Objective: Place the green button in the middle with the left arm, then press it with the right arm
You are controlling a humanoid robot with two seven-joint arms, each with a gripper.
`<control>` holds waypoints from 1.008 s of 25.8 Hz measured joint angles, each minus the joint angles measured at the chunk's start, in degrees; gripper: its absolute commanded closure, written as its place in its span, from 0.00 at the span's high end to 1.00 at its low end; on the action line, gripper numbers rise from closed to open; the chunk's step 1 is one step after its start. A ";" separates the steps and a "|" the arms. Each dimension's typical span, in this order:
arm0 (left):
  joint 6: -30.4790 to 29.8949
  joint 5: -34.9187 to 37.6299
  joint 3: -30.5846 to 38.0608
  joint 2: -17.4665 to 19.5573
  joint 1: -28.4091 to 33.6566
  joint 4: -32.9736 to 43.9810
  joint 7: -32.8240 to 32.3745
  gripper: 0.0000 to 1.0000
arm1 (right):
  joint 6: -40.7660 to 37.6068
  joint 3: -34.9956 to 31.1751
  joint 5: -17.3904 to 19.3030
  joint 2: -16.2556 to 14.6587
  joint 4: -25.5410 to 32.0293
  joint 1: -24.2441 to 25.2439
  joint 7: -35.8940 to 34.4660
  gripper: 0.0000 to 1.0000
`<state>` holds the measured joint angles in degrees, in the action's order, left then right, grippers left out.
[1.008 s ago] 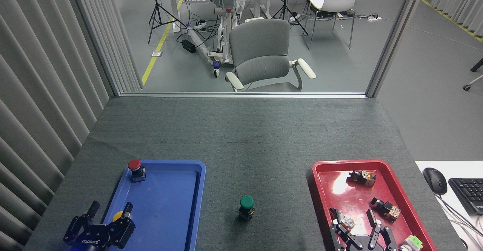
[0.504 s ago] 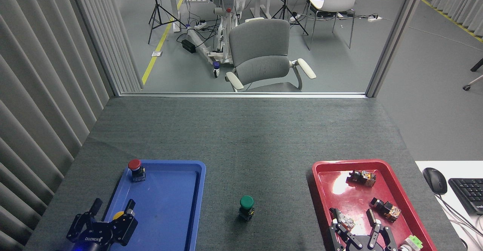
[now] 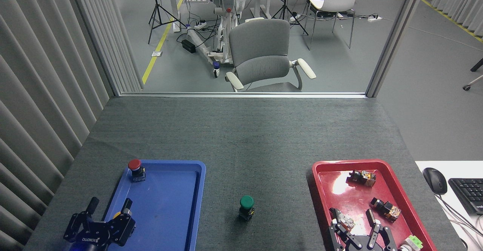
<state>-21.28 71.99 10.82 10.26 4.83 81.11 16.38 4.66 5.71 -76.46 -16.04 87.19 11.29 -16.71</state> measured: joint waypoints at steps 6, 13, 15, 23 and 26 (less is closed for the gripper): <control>0.36 -0.14 0.05 0.04 -0.09 -0.35 -0.11 1.00 | 0.00 0.00 -0.07 0.04 0.00 0.03 0.23 0.92; 0.37 -0.16 0.03 -0.35 0.07 -0.14 -0.20 1.00 | -0.06 0.00 -0.09 0.10 0.00 0.05 -0.09 0.92; 0.34 -0.12 0.02 -0.48 0.15 -0.06 -0.21 1.00 | -0.07 0.00 -0.09 0.11 0.00 0.05 -0.10 0.94; 0.29 -0.10 0.05 -0.65 0.18 0.03 -0.21 1.00 | -0.36 0.08 -0.27 0.04 0.45 -0.01 -0.39 1.00; 0.35 -0.09 0.05 -0.67 0.12 0.04 -0.21 1.00 | -0.47 0.07 -0.27 0.09 0.51 0.04 -0.63 1.00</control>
<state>-20.93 71.90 10.88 9.59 4.96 81.14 16.17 4.19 5.78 -76.73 -15.95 87.70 11.33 -17.35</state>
